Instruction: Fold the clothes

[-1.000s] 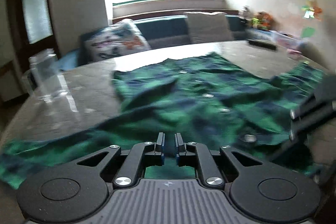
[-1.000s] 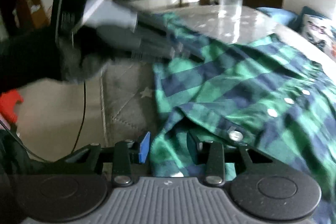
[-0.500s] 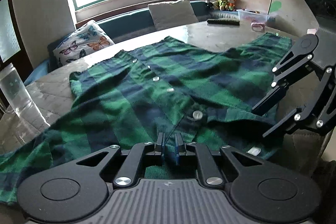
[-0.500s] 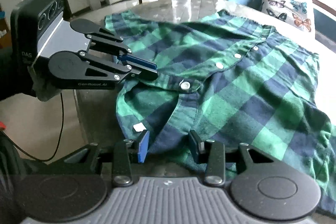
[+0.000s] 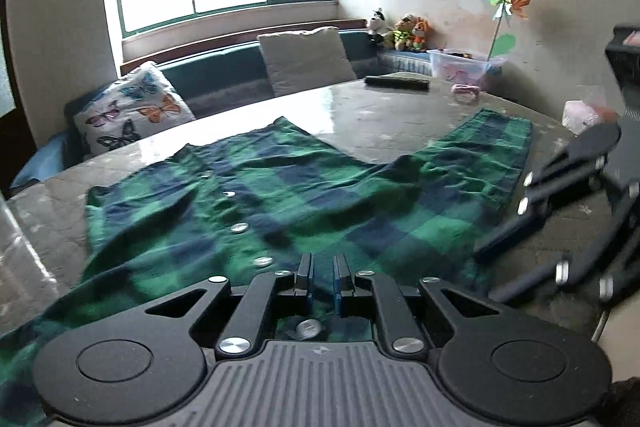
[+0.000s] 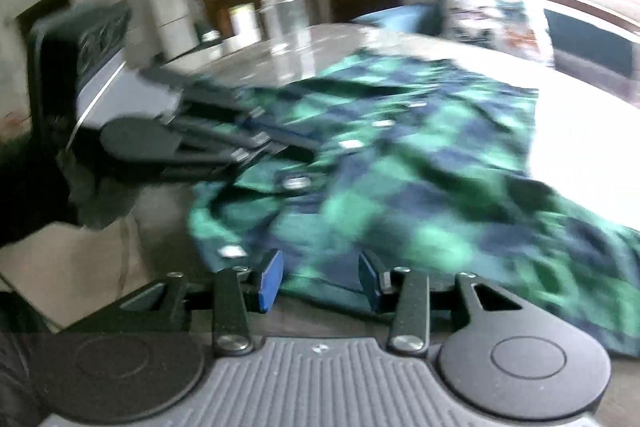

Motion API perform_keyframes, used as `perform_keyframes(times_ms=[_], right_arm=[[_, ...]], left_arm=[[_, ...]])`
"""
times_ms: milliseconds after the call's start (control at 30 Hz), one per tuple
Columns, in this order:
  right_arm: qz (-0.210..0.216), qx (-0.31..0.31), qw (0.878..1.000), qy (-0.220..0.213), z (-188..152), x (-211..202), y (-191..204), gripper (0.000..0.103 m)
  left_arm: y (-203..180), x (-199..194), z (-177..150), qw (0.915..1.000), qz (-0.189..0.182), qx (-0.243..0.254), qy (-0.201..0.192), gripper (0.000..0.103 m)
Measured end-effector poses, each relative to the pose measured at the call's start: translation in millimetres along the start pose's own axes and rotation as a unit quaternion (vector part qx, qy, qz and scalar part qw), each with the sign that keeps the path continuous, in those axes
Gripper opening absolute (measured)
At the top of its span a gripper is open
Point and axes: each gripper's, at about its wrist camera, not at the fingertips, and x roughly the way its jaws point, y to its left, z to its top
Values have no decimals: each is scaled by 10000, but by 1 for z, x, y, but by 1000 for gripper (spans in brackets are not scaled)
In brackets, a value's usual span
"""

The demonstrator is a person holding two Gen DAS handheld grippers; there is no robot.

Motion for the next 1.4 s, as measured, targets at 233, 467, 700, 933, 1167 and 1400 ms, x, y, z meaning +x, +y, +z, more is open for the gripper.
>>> perform_keyframes(times_ms=[233,467,700,933,1167,1400], right_arm=[[-1081,852,9902,-239,-12,-23,-67,42],[-1896,1665,9672,-287,-31,-18,-145,42],[-2706,1999,9412,-325,-44,-33,-201,42],[-3498,2394,9051,-322,-61,-48,-256,44],[-3986,2555,8794,-492,-69,-62,-278,46],[-4234,2668,8625,-750,-74,-75,-287,51]], left_arm=[[-25,20,-1,9988,-402,208,202,12],[-38,27,-13,9962,-597,421,474,12],[-40,28,-16,9946,-685,535,561,11],[-39,29,-15,9941,-716,568,579,11],[-40,28,-13,9944,-686,533,606,12],[-40,23,-8,9951,-634,519,551,12]])
